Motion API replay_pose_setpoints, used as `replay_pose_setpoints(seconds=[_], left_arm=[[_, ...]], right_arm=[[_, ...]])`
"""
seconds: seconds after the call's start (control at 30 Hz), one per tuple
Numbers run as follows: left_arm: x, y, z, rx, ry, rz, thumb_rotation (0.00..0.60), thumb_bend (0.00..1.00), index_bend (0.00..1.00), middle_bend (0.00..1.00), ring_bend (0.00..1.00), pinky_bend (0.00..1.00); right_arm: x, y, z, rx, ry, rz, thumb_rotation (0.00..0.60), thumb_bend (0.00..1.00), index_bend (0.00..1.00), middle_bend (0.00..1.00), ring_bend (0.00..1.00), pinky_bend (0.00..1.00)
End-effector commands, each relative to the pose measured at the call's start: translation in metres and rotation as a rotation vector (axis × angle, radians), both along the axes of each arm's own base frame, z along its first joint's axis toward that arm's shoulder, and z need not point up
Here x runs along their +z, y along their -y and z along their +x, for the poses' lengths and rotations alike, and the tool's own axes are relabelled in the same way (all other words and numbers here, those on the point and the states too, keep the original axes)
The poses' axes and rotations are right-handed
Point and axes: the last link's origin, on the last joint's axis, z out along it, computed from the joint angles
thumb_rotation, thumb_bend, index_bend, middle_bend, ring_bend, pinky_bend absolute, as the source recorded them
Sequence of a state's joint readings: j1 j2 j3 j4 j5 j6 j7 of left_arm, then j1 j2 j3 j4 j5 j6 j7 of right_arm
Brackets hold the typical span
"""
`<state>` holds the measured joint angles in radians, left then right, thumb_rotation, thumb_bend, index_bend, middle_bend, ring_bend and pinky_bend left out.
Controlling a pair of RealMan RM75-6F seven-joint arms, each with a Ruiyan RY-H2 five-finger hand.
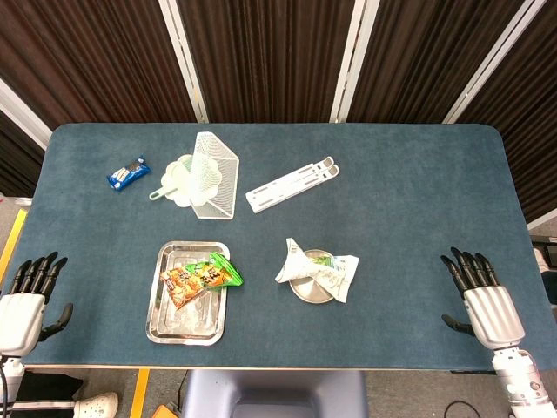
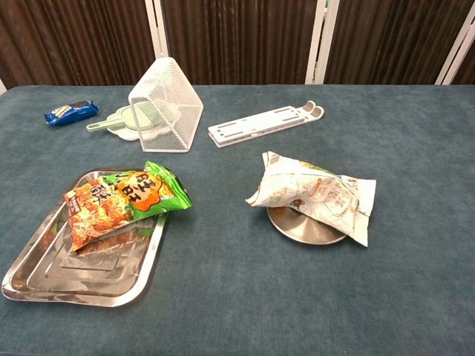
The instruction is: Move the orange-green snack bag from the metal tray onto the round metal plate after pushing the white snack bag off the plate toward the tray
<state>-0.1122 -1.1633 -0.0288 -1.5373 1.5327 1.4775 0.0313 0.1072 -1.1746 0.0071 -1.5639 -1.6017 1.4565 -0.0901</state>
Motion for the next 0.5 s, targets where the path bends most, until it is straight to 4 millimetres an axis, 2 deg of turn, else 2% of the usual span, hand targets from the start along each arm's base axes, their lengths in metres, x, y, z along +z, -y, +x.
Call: replay_pose_setpoints(seconds=[0.03,0.17,0.27,0.5], left_arm=[[-0.004,0.000,0.001,0.003,0.005,-0.022,0.600,0.41,0.00,0.00,0.00,0.04],[-0.018,-0.002,0.011,-0.053,0.089,-0.078,0.600,0.41,0.00,0.00,0.00,0.05],[-0.039,-0.010,0.021,-0.123,0.163,-0.140,0.600,0.41,0.00,0.00,0.00,0.05],[-0.096,-0.054,0.051,-0.149,0.444,-0.278,0.600,0.39,0.00,0.00,0.00,0.07]], right_arm=[[0.004,-0.001,-0.001,-0.004,-0.004,-0.019,0.600,0.10,0.00,0.00,0.00,0.00],[0.010,-0.004,0.001,0.002,0.019,-0.035,0.600,0.10,0.00,0.00,0.00,0.00],[0.014,-0.005,0.001,0.006,0.028,-0.047,0.600,0.10,0.00,0.00,0.00,0.00],[0.007,-0.003,-0.002,-0.009,0.014,-0.004,0.600,0.10,0.00,0.00,0.00,0.00]])
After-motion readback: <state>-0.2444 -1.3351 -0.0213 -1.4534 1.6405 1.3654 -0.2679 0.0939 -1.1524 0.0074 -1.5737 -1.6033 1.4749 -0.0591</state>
